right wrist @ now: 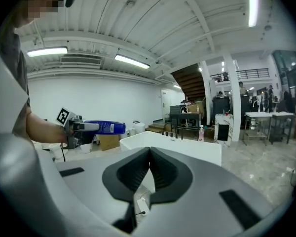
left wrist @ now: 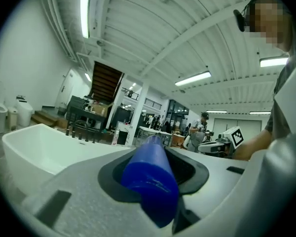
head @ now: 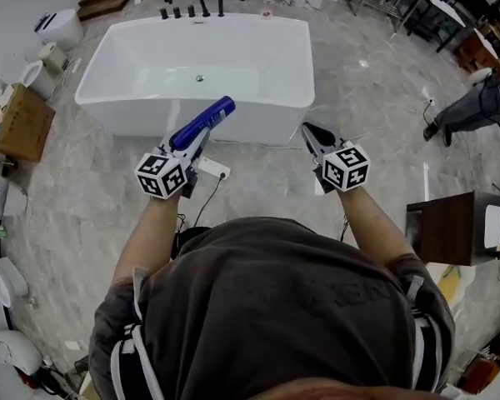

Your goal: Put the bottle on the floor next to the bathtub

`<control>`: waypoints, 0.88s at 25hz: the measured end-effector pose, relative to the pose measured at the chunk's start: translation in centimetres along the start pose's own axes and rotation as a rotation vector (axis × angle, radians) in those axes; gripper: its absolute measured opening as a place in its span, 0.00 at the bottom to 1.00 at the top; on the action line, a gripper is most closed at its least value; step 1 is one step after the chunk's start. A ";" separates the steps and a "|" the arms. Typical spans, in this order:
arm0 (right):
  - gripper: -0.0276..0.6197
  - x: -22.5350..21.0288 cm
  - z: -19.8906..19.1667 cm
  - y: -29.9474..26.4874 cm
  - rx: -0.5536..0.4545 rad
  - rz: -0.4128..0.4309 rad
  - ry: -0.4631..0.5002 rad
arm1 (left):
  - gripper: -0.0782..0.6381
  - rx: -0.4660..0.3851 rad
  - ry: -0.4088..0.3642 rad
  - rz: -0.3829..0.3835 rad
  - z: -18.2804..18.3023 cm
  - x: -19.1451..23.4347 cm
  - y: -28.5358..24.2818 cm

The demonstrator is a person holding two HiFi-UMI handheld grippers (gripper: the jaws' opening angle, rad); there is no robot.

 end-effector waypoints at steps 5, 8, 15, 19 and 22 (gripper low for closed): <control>0.03 -6.6 1.6 4.0 -0.012 -0.004 -0.052 | 0.31 0.024 0.005 -0.018 1.6 -6.2 -4.7; 0.03 -8.6 1.8 4.1 0.007 0.000 -0.055 | 0.31 0.033 0.012 -0.033 1.6 -7.4 -7.3; 0.03 -12.1 3.1 2.5 0.027 -0.052 -0.034 | 0.31 0.040 -0.023 -0.134 0.4 -6.8 -13.2; 0.03 -13.4 4.2 0.2 0.030 -0.090 -0.024 | 0.31 0.083 -0.076 -0.208 -0.5 -4.6 -15.8; 0.03 -14.4 4.2 -1.6 0.042 -0.119 -0.015 | 0.31 0.146 -0.120 -0.272 -1.9 -3.0 -17.5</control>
Point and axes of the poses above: the fingertips, and each gripper's own axes: y backward along the fingers, x to its left, z out of its top, the point moved 3 cm from there along y, backward along the fingers, and after that the axes turned 14 degrees about -y, right-handed, at the moved point
